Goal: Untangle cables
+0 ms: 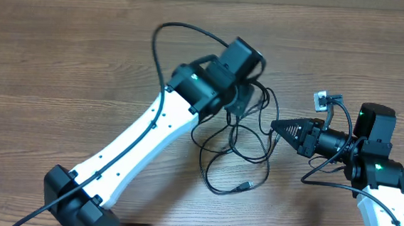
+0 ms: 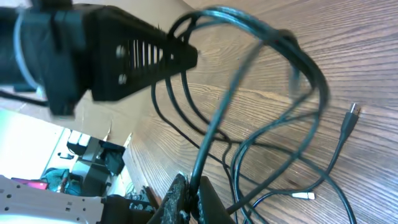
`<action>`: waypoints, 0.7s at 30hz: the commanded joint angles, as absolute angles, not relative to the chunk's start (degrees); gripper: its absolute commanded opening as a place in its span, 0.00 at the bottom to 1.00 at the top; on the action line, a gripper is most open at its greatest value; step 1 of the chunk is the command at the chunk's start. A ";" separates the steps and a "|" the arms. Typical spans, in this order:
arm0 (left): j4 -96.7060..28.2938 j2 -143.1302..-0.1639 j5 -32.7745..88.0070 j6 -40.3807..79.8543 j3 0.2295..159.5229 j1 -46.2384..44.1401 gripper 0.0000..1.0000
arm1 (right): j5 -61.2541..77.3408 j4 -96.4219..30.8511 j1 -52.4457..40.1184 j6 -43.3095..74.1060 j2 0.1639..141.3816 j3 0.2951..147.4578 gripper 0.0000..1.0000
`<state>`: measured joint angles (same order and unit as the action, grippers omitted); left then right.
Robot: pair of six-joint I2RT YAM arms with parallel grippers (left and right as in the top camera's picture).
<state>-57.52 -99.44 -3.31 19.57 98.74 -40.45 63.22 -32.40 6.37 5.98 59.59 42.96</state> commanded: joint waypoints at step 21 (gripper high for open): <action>-52.90 -97.60 25.58 7.99 99.50 -33.85 0.04 | 64.55 -32.16 6.46 6.13 59.53 43.20 1.00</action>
